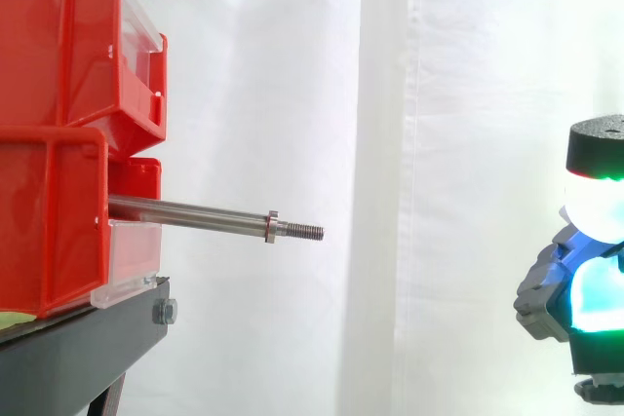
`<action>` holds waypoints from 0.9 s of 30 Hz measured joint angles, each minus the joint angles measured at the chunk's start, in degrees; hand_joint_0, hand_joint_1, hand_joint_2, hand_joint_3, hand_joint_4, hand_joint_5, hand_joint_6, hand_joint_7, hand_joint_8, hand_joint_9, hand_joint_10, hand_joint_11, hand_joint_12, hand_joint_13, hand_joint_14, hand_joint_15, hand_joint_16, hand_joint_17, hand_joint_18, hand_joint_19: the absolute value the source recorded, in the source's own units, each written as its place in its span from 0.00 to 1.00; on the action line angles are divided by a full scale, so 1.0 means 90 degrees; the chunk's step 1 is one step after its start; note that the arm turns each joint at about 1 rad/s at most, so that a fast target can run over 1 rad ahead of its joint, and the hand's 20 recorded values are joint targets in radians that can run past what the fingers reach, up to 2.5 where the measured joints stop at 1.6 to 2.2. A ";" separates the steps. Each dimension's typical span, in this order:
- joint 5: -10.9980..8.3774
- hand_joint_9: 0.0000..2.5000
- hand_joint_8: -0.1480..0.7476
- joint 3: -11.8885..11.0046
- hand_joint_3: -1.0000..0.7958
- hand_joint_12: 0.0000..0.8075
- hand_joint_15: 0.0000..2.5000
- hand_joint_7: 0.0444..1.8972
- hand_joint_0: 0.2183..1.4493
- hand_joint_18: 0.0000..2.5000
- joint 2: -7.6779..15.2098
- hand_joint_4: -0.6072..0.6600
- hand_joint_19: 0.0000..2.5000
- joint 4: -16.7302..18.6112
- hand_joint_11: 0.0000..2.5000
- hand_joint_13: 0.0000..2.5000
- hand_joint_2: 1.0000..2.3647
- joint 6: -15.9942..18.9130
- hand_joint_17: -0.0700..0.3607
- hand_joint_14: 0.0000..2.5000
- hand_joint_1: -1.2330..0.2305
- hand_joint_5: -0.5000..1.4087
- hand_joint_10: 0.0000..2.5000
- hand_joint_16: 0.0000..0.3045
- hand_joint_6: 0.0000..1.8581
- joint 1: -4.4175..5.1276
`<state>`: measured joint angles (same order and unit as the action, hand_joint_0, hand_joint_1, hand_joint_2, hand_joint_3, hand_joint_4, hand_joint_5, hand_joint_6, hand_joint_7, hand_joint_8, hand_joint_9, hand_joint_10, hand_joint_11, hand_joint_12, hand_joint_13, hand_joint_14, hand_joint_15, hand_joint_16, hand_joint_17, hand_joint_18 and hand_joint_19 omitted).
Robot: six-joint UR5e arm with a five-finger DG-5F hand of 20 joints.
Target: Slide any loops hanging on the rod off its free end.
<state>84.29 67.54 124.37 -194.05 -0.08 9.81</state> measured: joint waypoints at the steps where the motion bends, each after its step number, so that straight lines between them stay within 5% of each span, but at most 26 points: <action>1: 0.0000 0.50 0.52 -0.0001 0.36 0.48 0.22 0.72 0.31 0.37 0.0000 0.68 0.30 -0.0005 0.22 0.43 0.01 0.0002 0.50 0.01 0.46 0.21 0.01 0.21 0.46 0.0000; 27: -0.0085 0.52 0.52 0.0000 0.32 0.47 0.21 0.70 0.31 0.38 0.0006 0.69 0.30 -0.0011 0.22 0.44 0.01 0.0029 0.50 0.01 0.50 0.21 0.01 0.21 0.46 0.0039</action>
<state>83.53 67.53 124.42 -194.15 0.18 10.16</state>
